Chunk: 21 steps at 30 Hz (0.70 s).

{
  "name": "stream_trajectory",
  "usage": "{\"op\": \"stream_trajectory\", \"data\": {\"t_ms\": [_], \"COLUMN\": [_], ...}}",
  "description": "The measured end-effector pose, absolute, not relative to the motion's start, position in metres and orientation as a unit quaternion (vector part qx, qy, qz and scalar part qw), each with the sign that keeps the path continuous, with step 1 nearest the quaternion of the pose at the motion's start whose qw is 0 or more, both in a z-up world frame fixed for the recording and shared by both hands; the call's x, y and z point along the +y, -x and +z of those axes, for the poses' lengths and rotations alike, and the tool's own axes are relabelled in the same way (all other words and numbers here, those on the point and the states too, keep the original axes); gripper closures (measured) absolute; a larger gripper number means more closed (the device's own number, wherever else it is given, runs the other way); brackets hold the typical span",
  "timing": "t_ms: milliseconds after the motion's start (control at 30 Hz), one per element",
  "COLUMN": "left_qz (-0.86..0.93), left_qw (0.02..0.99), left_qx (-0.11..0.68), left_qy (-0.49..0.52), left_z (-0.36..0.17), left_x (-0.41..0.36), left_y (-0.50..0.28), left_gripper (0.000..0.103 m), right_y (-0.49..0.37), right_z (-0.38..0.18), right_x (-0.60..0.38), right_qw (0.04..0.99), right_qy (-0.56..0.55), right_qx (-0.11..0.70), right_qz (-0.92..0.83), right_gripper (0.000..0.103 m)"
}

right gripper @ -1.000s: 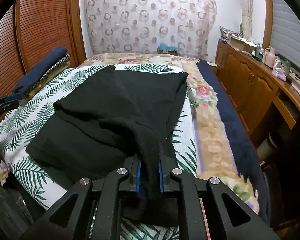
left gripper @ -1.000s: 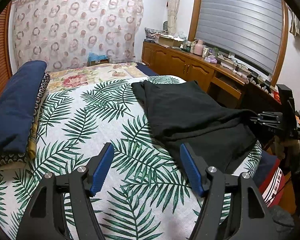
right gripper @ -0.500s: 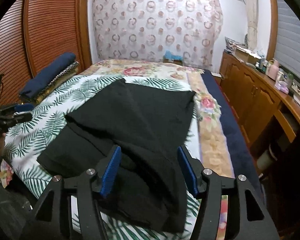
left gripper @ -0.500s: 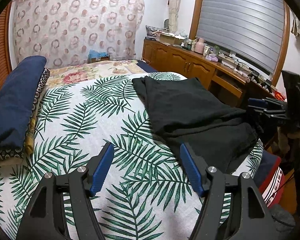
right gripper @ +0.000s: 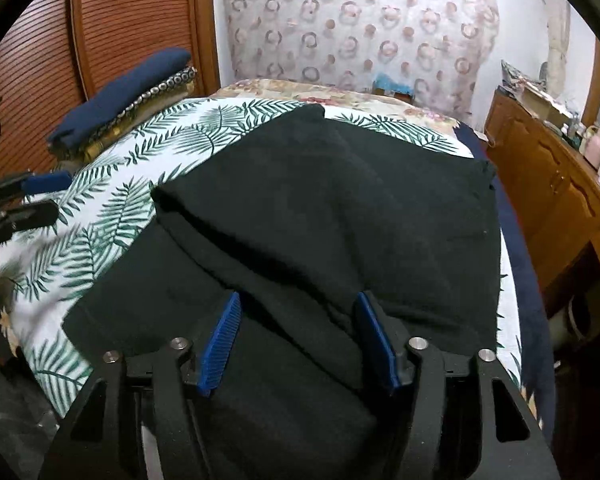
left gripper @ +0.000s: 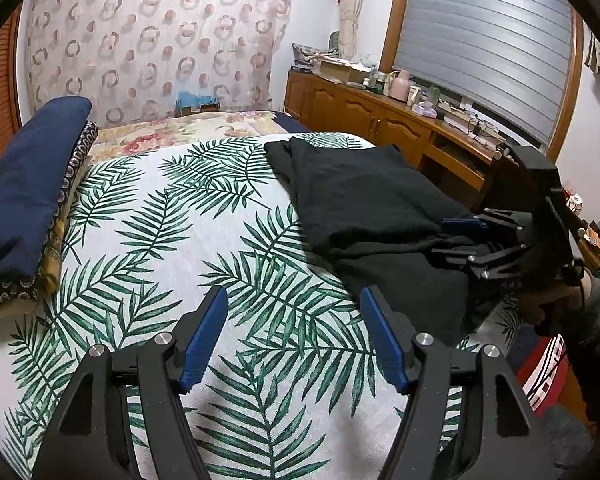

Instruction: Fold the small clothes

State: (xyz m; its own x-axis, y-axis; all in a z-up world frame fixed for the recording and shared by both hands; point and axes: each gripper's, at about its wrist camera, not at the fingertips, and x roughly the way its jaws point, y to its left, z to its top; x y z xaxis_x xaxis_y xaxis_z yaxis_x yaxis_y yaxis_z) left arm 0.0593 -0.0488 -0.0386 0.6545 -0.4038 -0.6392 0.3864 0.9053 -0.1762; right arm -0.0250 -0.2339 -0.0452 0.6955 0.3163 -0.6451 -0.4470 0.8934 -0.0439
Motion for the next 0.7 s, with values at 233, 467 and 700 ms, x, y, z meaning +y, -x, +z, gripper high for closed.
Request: {"op": "stream_trajectory", "data": {"t_ms": [233,467,700], "left_qz": [-0.22,-0.218,-0.217], "left_qw": [0.907,0.906,0.907], "left_qx": [0.358,0.362,0.361], "left_qy": [0.013,0.014,0.016], "left_z": [-0.043,-0.046,-0.047], "left_x": [-0.052,-0.051,-0.05], "left_y": [-0.058,-0.057,-0.056], "left_gripper": [0.033,0.033,0.033], "right_y": [0.023,0.017,0.013], "right_z": [-0.043,-0.034,-0.016], "right_x": [-0.231,-0.223,-0.192], "right_qw": [0.91,0.903,0.899], "right_qy": [0.134,0.142,0.159], "right_qx": [0.33,0.345,0.325], "right_qz": [0.214,0.214,0.249], "right_gripper": [0.023,0.023,0.024]}}
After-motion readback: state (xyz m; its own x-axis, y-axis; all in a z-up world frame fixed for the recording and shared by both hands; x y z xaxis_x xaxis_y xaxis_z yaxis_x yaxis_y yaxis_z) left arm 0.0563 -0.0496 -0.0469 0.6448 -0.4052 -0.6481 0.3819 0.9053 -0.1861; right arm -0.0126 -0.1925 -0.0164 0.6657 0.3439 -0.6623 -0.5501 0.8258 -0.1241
